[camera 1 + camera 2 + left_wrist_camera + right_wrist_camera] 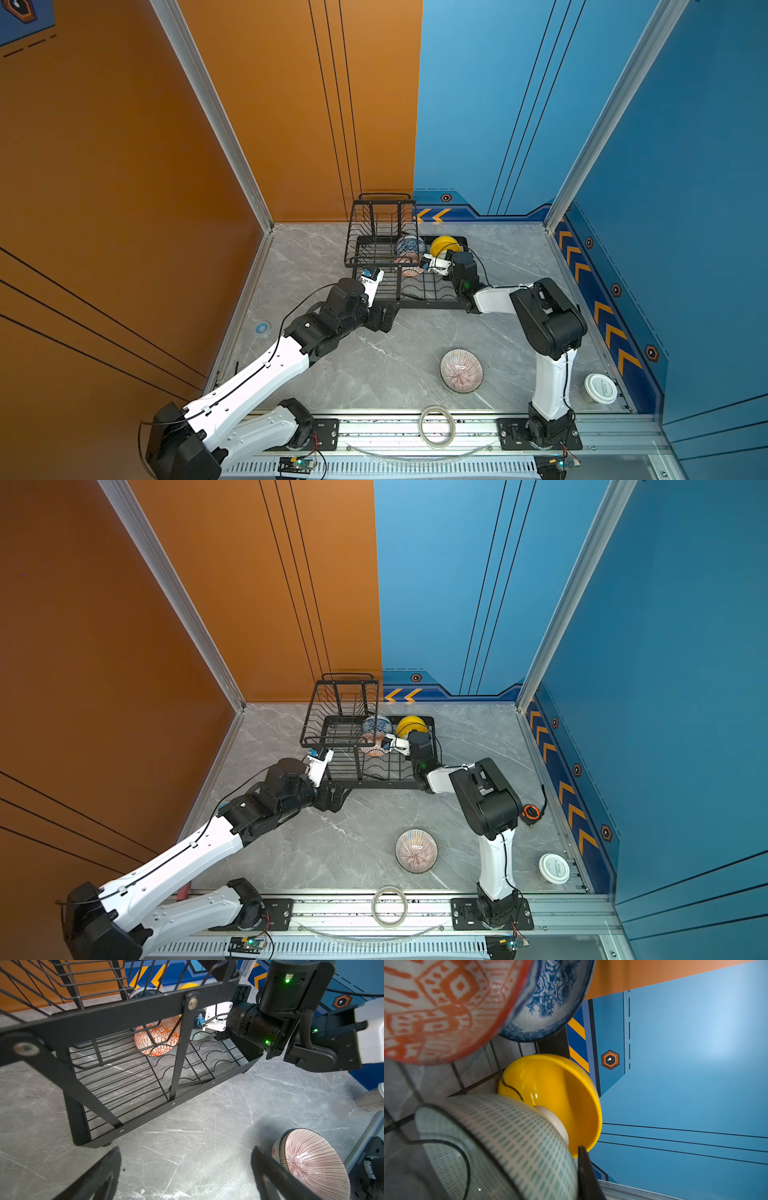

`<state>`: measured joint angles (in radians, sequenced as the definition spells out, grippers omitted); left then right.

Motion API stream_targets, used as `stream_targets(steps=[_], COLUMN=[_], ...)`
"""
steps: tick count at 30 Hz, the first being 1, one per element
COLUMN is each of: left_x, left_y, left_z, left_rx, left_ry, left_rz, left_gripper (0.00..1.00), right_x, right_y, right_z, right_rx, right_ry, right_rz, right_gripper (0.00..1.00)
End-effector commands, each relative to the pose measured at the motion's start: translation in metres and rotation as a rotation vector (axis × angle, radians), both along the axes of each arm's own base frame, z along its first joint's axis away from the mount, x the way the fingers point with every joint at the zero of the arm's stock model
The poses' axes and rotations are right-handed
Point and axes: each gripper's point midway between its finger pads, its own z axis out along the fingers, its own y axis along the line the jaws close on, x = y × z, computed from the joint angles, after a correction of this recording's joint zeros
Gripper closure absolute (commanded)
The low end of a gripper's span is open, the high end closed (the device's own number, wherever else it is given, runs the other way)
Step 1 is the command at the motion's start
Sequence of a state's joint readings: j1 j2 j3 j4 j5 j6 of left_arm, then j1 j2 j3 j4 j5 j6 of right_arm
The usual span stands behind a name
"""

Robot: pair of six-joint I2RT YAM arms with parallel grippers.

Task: Load the bowls into the dish rack
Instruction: 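Set the pale green bowl upright beside the yellow bowl with the right gripper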

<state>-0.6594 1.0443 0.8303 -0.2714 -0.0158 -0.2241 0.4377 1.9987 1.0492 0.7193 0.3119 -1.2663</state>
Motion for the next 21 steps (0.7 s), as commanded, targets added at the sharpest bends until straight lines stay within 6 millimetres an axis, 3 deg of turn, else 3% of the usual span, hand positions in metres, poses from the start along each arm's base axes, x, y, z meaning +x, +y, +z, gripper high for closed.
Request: stream_targets(steps=[1,11,21], left_x=[-0.001,-0.002,-0.002], left_y=[0.002,0.003,0.004], left_z=[-0.001,-0.001,0.000], left_rx=[-0.006,-0.005,-0.007], left_ry=[-0.006,-0.004,-0.005], left_rz=[-0.008,-0.008,-0.004], left_gripper=[0.02,0.02,0.02], right_x=[0.002,0.001,-0.005], right_y=[0.004,0.007,0.007], right_z=[0.027,0.027,0.039], right_rx=[0.040,0.052,0.087], right_ry=[-0.020,-0.020,-0.038], right_rz=[-0.004,0.002,0.007], right_gripper=[0.98,0.52,0.36])
